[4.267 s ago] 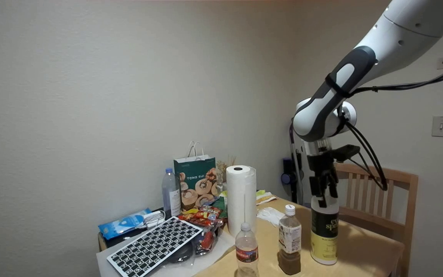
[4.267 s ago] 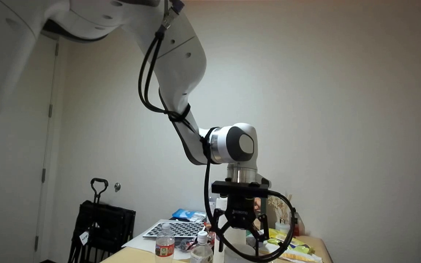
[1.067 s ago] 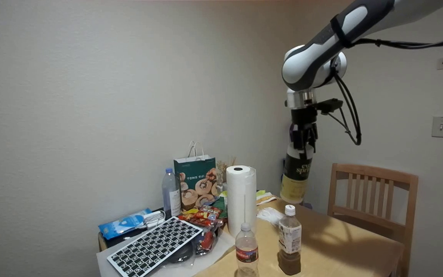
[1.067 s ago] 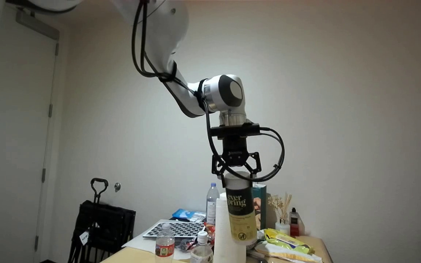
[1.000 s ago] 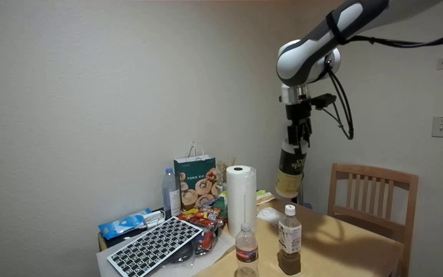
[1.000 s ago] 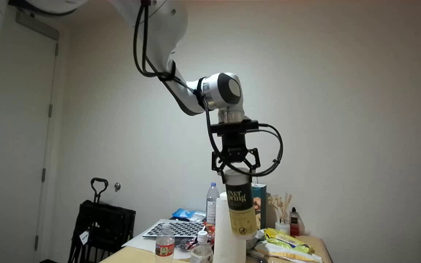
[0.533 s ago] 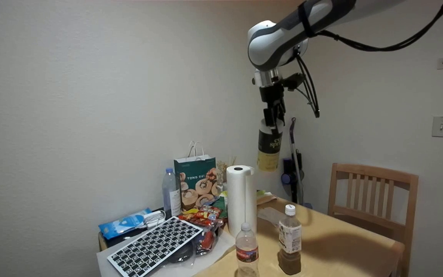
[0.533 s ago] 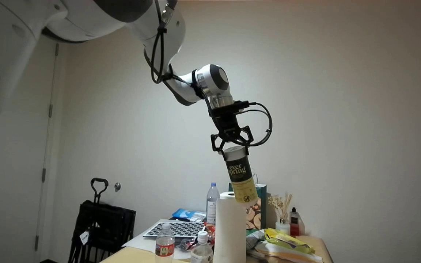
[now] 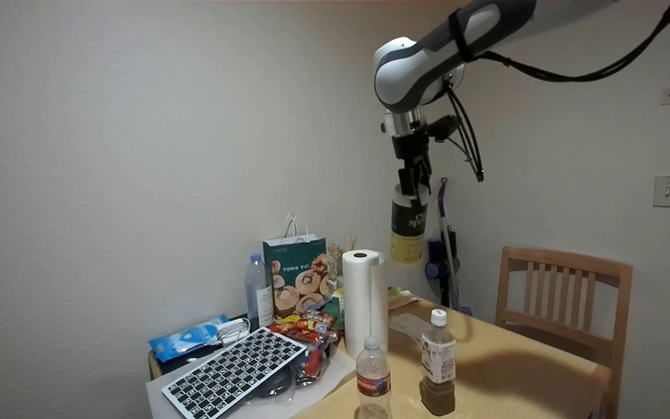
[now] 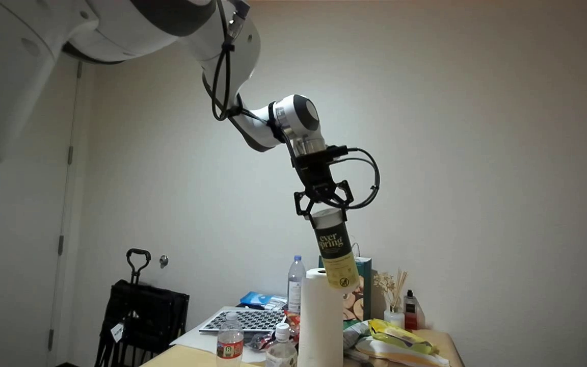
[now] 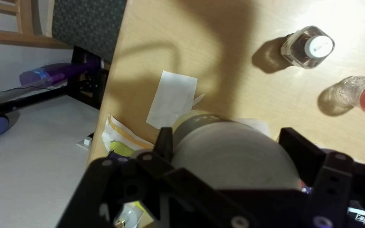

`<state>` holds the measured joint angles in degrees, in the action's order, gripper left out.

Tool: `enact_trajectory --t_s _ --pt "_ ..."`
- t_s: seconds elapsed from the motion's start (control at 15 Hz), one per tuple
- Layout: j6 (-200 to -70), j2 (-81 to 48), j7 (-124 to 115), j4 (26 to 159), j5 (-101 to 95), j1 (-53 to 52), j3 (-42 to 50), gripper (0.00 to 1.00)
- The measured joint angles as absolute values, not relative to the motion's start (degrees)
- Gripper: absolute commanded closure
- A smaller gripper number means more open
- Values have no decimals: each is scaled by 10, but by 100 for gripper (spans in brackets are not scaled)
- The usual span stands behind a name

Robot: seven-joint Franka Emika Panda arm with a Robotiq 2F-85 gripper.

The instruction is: Put the white bottle on the paper towel

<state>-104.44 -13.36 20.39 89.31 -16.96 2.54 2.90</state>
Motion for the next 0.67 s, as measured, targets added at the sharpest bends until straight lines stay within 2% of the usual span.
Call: enact_trajectory --t_s 0.67 --pt "-1050 -154 225 769 -217 5 11 40"
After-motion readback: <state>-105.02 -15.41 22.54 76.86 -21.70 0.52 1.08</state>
